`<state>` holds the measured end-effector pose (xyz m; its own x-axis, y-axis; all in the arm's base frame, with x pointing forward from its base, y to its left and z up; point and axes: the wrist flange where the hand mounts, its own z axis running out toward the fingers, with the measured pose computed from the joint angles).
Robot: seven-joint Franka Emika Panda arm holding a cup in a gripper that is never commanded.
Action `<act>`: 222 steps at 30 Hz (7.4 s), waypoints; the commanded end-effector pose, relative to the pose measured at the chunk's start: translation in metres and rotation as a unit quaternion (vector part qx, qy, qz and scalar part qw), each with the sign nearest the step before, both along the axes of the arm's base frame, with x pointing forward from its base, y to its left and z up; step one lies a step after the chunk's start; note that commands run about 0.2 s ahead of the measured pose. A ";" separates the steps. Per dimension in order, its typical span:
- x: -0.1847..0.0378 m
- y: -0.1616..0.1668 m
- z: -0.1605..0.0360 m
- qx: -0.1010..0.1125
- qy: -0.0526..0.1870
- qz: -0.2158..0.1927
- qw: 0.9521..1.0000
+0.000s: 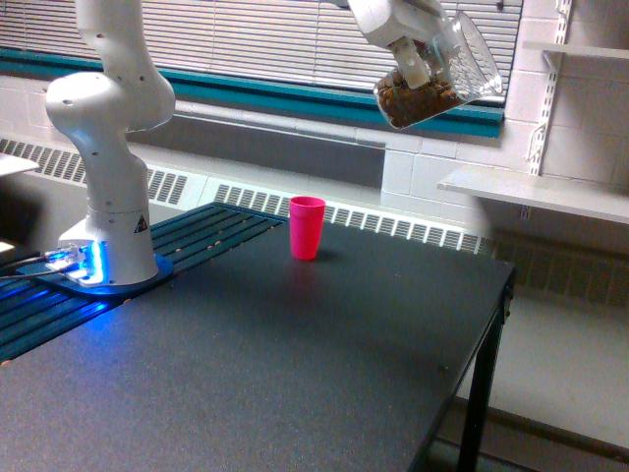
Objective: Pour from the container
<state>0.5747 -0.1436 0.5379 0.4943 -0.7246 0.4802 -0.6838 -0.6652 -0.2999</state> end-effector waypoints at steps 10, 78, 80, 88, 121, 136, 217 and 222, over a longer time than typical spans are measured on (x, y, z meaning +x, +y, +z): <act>-0.002 -0.008 0.001 -0.005 -0.003 -0.009 1.000; -0.224 0.342 -0.109 -0.091 0.069 0.324 0.939; -0.232 0.346 -0.113 -0.095 0.073 0.327 0.937; -0.260 0.362 -0.117 -0.092 0.077 0.336 0.934; -0.328 0.415 -0.131 -0.060 0.088 0.264 0.958; -0.343 0.416 -0.146 -0.017 0.109 0.184 0.977; -0.354 0.463 -0.187 0.212 0.198 0.025 0.957; -0.355 0.467 -0.189 0.216 0.202 0.020 0.955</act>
